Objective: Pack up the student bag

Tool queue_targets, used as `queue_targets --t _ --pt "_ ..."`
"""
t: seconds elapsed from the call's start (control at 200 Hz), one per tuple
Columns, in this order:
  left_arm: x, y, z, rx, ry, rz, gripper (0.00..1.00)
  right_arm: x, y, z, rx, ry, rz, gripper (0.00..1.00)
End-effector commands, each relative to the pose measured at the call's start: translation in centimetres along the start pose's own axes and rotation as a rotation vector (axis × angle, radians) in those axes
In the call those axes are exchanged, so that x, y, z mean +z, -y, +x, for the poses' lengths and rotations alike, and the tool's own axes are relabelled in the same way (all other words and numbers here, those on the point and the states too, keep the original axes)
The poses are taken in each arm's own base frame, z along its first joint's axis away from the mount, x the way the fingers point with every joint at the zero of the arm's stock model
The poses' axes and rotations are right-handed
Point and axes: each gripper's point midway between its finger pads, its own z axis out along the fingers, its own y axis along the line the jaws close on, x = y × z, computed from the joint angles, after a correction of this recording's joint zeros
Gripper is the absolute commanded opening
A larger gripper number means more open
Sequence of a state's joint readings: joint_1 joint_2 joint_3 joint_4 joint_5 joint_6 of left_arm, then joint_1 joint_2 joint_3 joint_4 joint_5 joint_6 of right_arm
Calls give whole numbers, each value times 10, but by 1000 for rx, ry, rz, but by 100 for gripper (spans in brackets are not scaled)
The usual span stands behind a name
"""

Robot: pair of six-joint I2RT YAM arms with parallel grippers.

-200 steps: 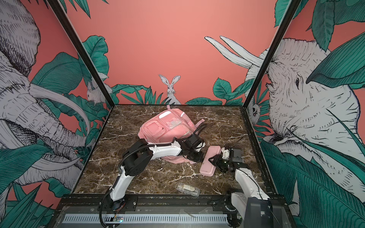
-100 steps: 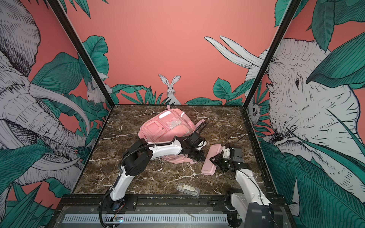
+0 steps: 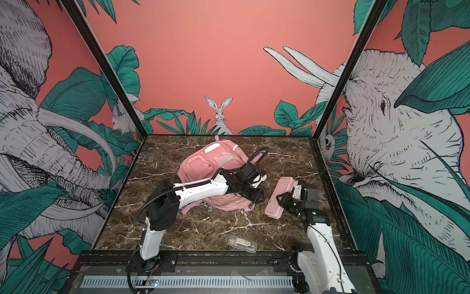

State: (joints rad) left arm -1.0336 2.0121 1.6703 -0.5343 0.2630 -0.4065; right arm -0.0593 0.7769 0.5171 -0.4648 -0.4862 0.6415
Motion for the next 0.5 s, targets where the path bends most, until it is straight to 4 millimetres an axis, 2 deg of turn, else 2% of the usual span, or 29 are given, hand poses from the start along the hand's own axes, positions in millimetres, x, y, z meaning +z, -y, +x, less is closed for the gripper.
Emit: queue_targets --t 0.0,0.14,0.27,0.375,0.495 --pt "-48 -22 -9 69 50 -116 52 -7 -21 -22 -11 61 -59 19" --pt "-73 -59 1 105 47 -283 52 -10 -37 -36 3 98 -114 19" --pt "-84 -80 17 140 10 -369 58 -7 -53 -46 27 128 -178 18" --pt "-92 -100 25 159 -13 -482 58 1 -67 -49 20 140 -206 17" --pt "-94 -115 32 174 -41 -558 58 11 -86 -48 -16 133 -229 17"
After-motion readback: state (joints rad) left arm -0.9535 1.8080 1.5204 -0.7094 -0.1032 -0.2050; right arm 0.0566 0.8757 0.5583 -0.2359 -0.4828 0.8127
